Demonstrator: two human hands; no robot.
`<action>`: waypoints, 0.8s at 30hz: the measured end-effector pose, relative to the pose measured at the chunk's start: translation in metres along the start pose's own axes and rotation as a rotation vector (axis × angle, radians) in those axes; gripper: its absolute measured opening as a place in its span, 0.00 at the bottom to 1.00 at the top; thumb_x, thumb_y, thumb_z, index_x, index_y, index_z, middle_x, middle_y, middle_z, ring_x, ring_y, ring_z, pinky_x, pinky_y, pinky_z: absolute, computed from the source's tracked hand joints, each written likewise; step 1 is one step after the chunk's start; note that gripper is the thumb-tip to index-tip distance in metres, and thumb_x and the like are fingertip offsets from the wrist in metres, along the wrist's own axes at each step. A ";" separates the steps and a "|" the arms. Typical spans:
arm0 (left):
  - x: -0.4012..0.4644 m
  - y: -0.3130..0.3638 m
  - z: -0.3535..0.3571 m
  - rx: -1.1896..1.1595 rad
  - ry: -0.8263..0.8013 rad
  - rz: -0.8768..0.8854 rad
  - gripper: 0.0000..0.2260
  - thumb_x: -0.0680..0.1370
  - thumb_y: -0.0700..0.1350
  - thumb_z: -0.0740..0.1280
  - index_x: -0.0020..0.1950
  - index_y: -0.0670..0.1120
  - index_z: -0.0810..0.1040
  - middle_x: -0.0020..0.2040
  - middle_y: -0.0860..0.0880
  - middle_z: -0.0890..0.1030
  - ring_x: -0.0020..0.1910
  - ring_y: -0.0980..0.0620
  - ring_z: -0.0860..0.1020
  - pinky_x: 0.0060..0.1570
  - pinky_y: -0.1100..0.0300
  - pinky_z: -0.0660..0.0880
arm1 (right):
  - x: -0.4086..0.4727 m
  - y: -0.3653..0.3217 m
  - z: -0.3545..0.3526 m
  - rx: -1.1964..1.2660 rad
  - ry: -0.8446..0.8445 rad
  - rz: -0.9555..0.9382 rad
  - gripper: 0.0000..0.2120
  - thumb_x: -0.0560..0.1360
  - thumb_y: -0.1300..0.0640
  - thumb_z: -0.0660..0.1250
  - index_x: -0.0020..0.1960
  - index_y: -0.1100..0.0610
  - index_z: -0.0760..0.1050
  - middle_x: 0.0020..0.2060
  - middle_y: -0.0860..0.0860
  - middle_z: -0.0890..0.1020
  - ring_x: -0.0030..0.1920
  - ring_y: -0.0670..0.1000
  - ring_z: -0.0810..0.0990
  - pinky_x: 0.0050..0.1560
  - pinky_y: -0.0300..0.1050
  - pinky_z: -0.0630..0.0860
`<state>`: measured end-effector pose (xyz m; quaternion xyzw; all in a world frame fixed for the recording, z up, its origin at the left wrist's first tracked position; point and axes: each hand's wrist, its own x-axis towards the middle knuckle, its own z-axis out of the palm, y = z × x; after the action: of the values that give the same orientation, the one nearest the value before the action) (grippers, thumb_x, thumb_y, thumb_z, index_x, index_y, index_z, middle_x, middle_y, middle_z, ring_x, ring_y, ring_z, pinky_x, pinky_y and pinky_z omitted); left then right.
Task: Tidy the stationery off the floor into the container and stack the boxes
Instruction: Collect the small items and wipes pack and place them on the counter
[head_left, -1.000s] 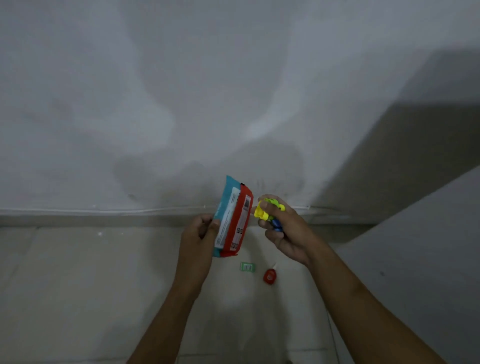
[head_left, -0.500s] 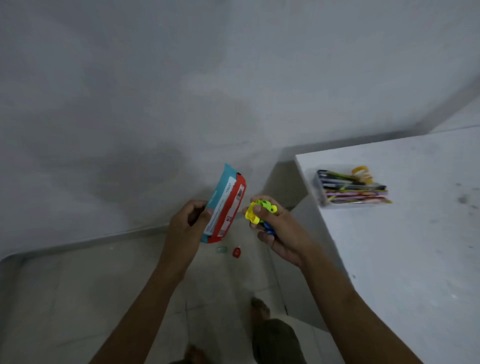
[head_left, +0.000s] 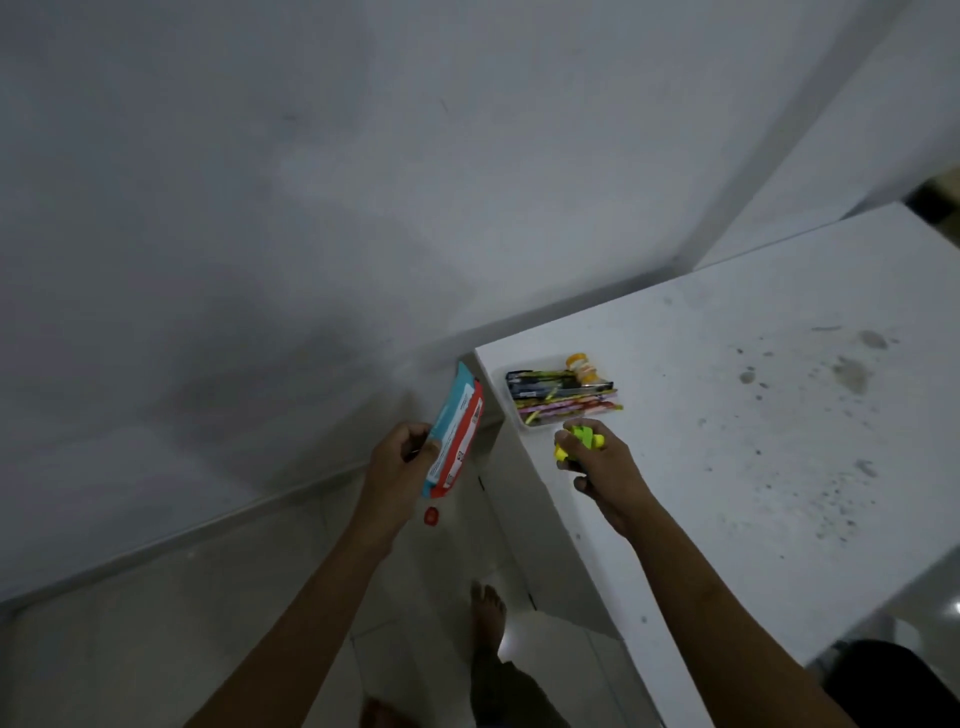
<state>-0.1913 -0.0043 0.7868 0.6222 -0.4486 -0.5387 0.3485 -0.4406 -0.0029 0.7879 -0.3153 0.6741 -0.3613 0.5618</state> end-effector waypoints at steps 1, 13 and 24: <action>0.004 0.002 0.009 0.001 0.006 -0.012 0.10 0.79 0.48 0.64 0.58 0.48 0.75 0.54 0.51 0.80 0.48 0.56 0.81 0.35 0.69 0.77 | 0.009 -0.001 -0.006 -0.061 0.029 -0.020 0.10 0.74 0.52 0.70 0.53 0.53 0.76 0.42 0.55 0.81 0.39 0.49 0.80 0.30 0.39 0.70; 0.041 0.007 0.069 0.018 0.126 -0.091 0.05 0.79 0.48 0.63 0.49 0.59 0.76 0.49 0.52 0.81 0.43 0.52 0.82 0.36 0.50 0.81 | 0.122 -0.008 0.000 -1.141 -0.102 -0.534 0.18 0.76 0.55 0.67 0.65 0.53 0.70 0.62 0.54 0.76 0.56 0.55 0.79 0.52 0.49 0.77; 0.057 0.020 0.085 0.099 0.128 -0.075 0.04 0.79 0.48 0.63 0.50 0.57 0.75 0.49 0.54 0.79 0.43 0.54 0.80 0.37 0.50 0.81 | 0.138 -0.002 -0.001 -1.097 -0.221 -0.548 0.16 0.81 0.50 0.58 0.67 0.50 0.69 0.64 0.52 0.72 0.60 0.53 0.75 0.57 0.48 0.78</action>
<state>-0.2774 -0.0601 0.7697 0.6883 -0.4279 -0.4877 0.3245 -0.4645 -0.1185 0.7165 -0.7551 0.5940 -0.0588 0.2712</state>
